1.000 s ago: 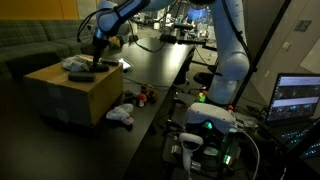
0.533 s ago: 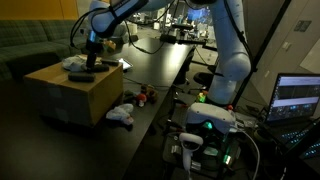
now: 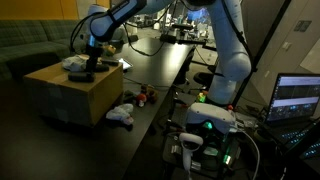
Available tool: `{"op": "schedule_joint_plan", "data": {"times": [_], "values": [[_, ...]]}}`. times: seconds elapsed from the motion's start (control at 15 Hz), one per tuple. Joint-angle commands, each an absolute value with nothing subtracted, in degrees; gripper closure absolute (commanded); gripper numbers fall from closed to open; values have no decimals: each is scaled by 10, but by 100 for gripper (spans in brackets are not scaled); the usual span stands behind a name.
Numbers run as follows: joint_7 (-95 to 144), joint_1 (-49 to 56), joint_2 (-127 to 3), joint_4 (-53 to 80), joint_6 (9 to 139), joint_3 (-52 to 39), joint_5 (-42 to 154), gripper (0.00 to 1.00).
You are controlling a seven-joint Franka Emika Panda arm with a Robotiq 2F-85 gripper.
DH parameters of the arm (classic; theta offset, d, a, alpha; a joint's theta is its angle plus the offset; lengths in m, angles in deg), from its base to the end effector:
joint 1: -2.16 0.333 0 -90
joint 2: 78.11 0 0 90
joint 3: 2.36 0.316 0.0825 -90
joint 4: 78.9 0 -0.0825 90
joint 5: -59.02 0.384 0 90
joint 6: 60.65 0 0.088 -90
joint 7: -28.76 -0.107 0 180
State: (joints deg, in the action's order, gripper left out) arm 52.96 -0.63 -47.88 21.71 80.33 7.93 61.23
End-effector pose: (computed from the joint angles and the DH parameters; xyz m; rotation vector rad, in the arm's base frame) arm 0.6763 0.0764 0.2909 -2.9481 -0.7421 -0.3032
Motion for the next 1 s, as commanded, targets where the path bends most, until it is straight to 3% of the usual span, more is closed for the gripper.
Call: {"op": "schedule_joint_plan", "data": {"times": [0.0,0.93], "values": [[528,-4,-466,196,794,80,624,0],[551,-7,-433,174,811,85,617,0]]}}
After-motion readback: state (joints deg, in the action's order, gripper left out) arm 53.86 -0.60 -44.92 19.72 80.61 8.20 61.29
